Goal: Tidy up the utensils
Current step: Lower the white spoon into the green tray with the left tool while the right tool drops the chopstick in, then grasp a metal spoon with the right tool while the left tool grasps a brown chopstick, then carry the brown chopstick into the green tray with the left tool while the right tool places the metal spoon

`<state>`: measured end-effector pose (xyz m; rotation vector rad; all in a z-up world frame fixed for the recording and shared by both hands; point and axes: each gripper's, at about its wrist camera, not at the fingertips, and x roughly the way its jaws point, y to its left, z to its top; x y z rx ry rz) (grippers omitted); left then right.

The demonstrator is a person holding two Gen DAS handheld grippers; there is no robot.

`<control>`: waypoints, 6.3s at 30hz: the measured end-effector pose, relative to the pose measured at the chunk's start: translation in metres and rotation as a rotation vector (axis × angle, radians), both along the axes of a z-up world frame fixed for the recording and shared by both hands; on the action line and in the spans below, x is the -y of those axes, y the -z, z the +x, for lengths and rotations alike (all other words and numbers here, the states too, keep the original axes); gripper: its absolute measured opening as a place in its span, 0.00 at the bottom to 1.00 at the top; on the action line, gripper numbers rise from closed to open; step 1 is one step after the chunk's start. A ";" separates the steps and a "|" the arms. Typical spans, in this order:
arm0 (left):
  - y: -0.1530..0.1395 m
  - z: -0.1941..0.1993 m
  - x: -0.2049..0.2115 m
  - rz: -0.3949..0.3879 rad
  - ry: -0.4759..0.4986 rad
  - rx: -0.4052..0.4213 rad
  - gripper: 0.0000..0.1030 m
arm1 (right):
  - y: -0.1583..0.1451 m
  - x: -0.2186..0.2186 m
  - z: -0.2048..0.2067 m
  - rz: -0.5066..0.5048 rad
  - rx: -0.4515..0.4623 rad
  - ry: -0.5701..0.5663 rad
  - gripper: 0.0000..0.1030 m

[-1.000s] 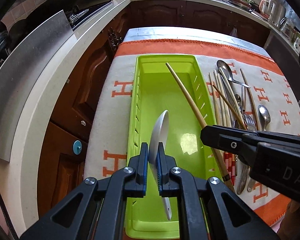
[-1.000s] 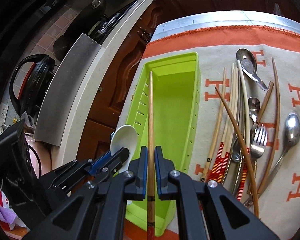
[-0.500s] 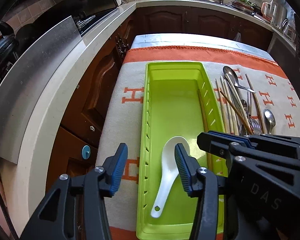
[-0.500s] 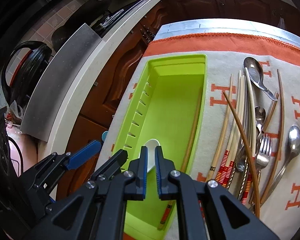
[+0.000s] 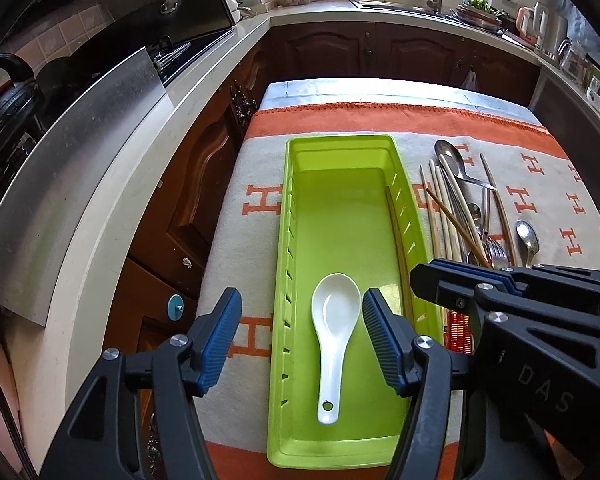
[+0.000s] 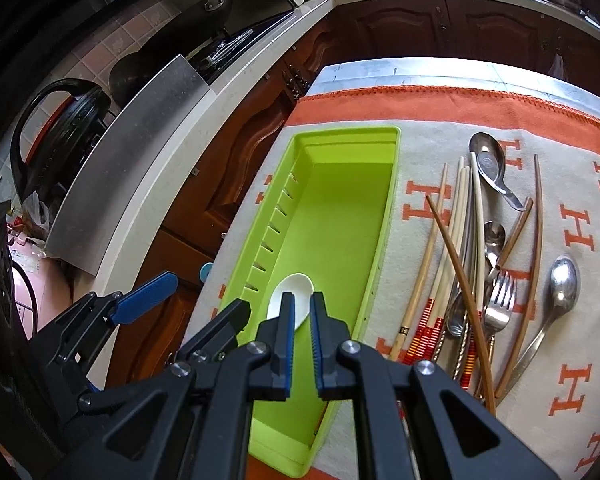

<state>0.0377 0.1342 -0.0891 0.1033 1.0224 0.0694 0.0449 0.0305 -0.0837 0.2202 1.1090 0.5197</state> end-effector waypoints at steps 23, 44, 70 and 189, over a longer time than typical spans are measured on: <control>-0.029 -0.020 0.069 0.010 0.122 0.037 0.69 | -0.036 0.082 -0.027 -0.052 0.148 0.136 0.19; -0.030 0.011 0.126 -0.033 0.193 0.016 0.76 | -0.025 0.163 -0.024 -0.066 0.138 0.284 0.21; 0.015 0.047 0.115 -0.131 0.171 -0.036 0.74 | 0.074 0.180 0.024 0.023 -0.190 0.311 0.21; 0.036 0.018 -0.012 -0.278 -0.076 -0.008 0.04 | 0.003 -0.033 0.054 -0.187 0.052 -0.183 0.02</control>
